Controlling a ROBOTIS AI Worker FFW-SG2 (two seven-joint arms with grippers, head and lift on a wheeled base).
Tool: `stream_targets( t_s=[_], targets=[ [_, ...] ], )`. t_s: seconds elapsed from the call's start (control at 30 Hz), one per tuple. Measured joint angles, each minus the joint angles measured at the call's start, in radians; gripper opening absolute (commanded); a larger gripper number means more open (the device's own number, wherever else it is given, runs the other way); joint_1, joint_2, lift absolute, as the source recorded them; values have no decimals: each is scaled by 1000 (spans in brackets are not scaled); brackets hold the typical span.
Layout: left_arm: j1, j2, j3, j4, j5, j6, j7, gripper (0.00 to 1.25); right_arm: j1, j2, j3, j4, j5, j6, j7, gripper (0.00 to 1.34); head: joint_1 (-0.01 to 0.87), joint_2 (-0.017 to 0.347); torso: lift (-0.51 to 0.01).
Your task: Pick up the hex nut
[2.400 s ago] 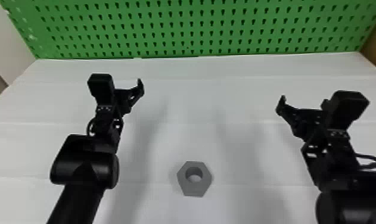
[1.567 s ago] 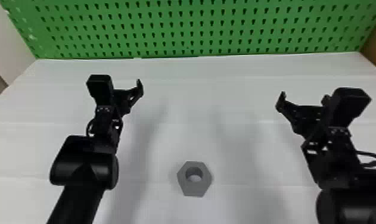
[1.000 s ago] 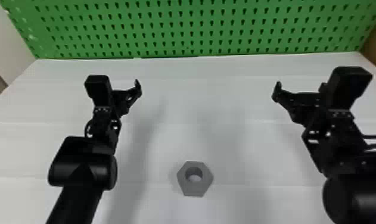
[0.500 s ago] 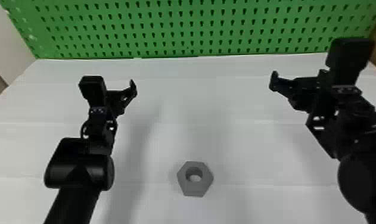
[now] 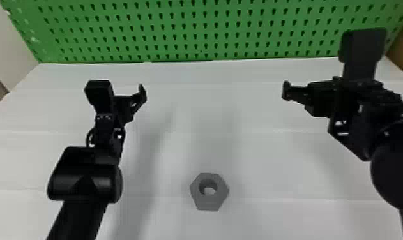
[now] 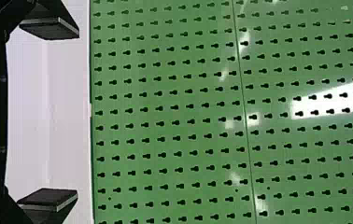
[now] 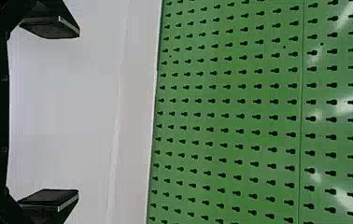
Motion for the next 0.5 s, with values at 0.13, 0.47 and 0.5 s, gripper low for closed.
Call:
stream_targets(
  t_s=[0.13,0.47,0.5],
  targets=[
    [-1,0,2,0,-5,0,0,1161,-24,-4,10,-2,-14,73,2,1241,785,138,-92],
    [-18,1,17,0,-28,0,0,1161,-76,-13,52,-10,-40,223,3,1243,785,138,-92],
    [-20,2,18,0,-30,0,0,1161,-80,-14,58,-10,-44,233,3,1241,785,138,-92]
  ],
)
